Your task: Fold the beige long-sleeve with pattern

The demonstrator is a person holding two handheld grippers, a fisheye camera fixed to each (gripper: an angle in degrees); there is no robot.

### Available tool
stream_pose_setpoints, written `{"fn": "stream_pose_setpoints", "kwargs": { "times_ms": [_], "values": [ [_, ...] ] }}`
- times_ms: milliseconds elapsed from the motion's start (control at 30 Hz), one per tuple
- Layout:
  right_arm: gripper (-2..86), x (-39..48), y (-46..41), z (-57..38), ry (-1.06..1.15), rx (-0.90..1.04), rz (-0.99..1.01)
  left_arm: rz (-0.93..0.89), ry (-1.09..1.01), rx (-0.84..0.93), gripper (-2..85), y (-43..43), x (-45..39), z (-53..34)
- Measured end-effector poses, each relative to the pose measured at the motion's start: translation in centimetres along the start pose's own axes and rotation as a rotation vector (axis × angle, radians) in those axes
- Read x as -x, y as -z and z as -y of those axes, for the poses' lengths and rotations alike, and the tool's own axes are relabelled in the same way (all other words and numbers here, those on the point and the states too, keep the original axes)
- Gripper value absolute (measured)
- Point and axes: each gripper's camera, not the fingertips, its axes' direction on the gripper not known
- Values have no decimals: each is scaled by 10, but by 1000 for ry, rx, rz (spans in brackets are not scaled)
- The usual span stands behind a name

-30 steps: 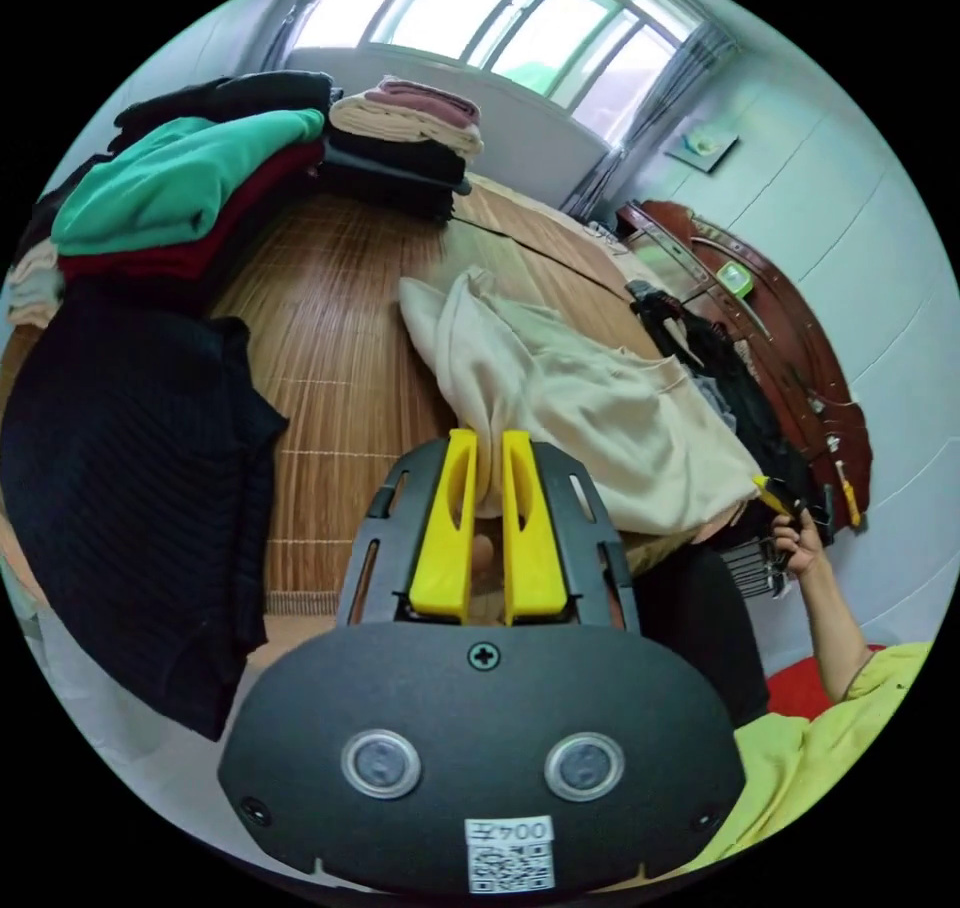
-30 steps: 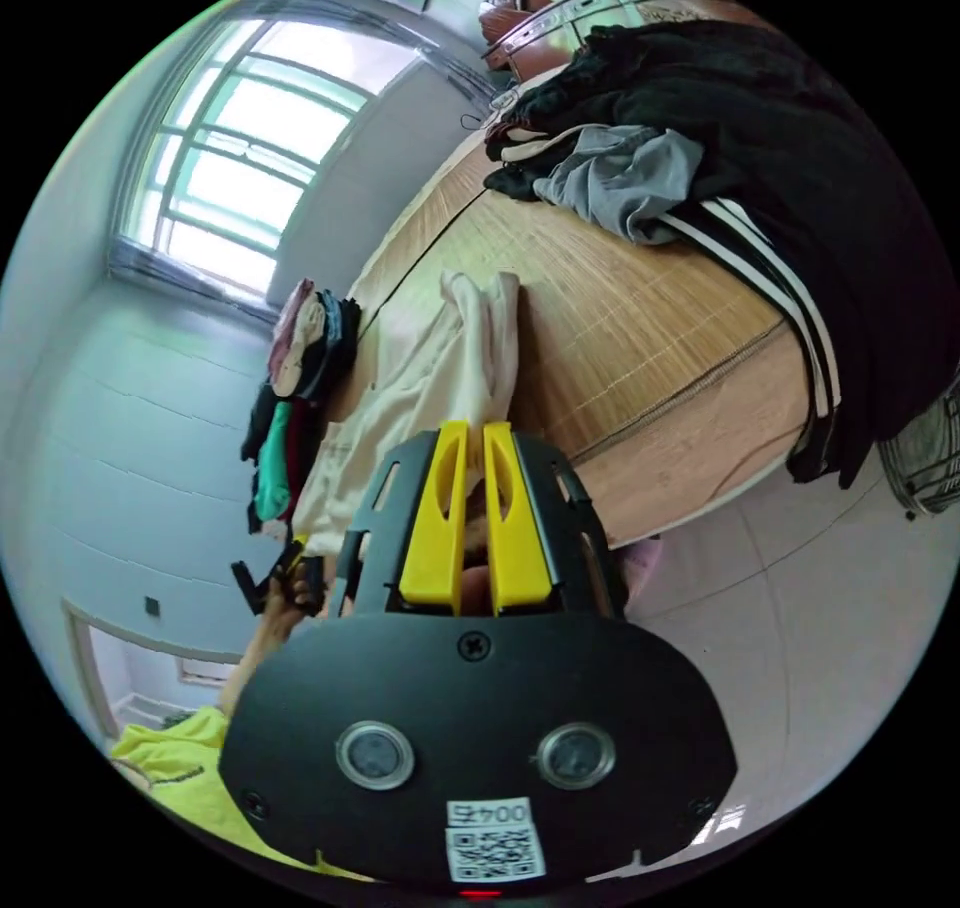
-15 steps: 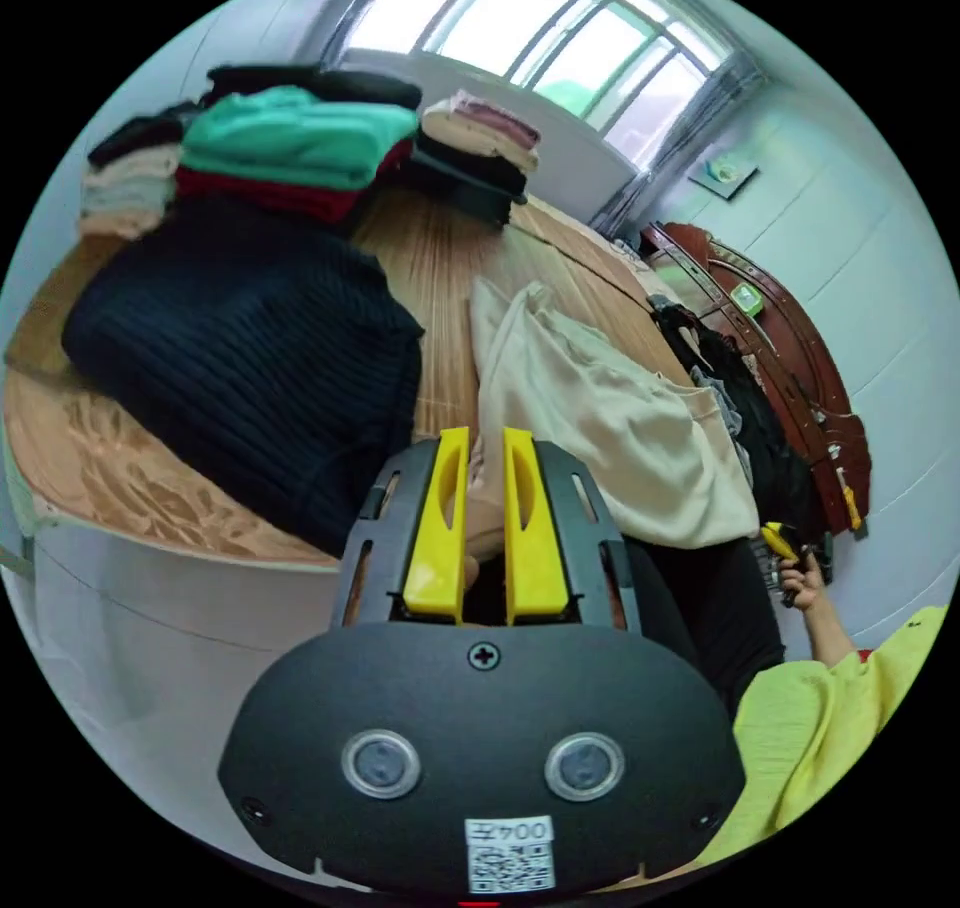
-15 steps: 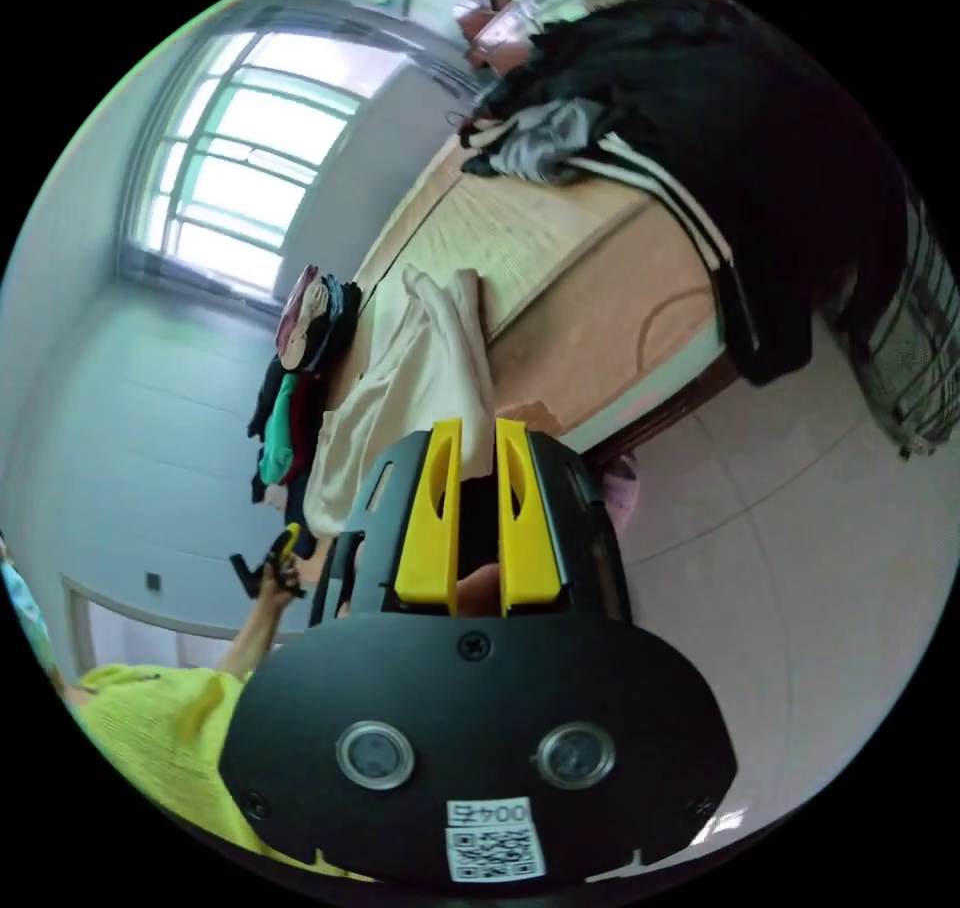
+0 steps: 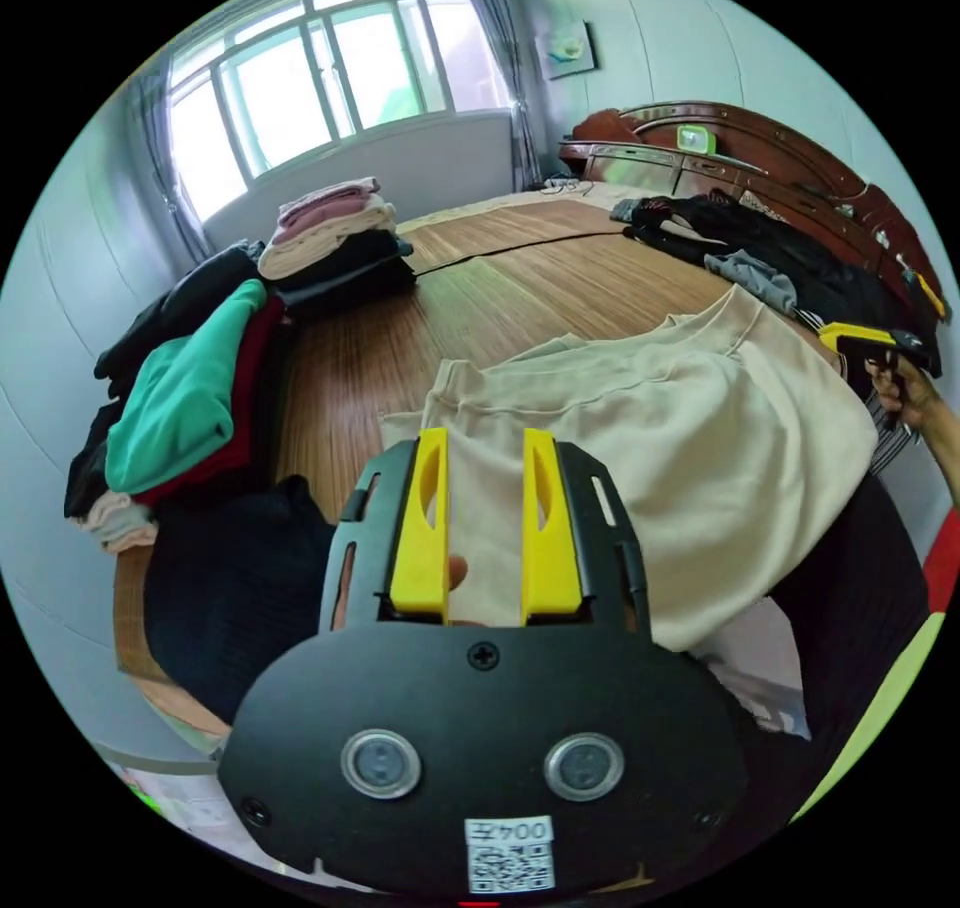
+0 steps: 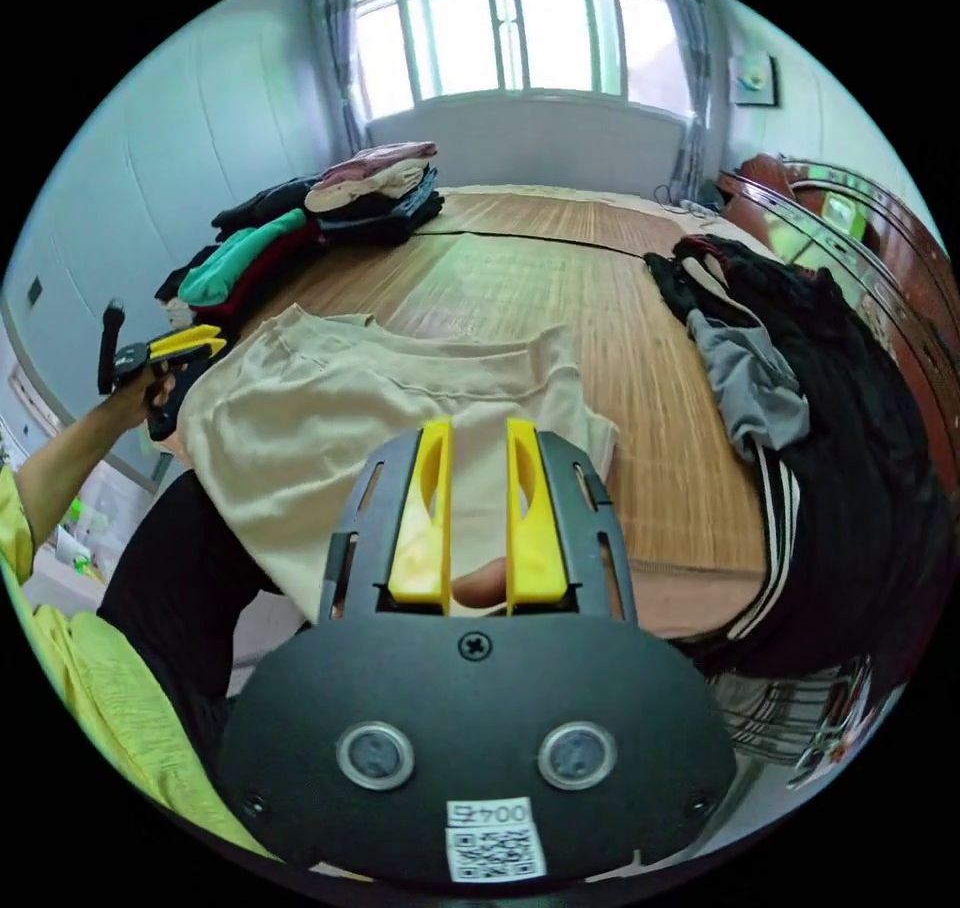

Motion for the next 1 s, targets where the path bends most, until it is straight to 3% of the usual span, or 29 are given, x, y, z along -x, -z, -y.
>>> {"fn": "stream_pose_setpoints", "kwargs": {
  "times_ms": [400,500,633,867,1000],
  "values": [
    [133,-2,-112,81,118,234,-130,-19,-51,161,107,-152,-39,95],
    [97,-5,-136,76,126,283,-170,-37,-68,229,82,-182,-62,104],
    [43,-6,-124,79,132,226,-154,-16,-92,196,36,-159,-99,129],
    [53,-50,-84,79,-71,35,-53,-115,180,46,15,-80,-85,181],
    [77,-63,-124,78,-127,192,-78,-114,341,256,15,-148,-86,211]
  ]
}}
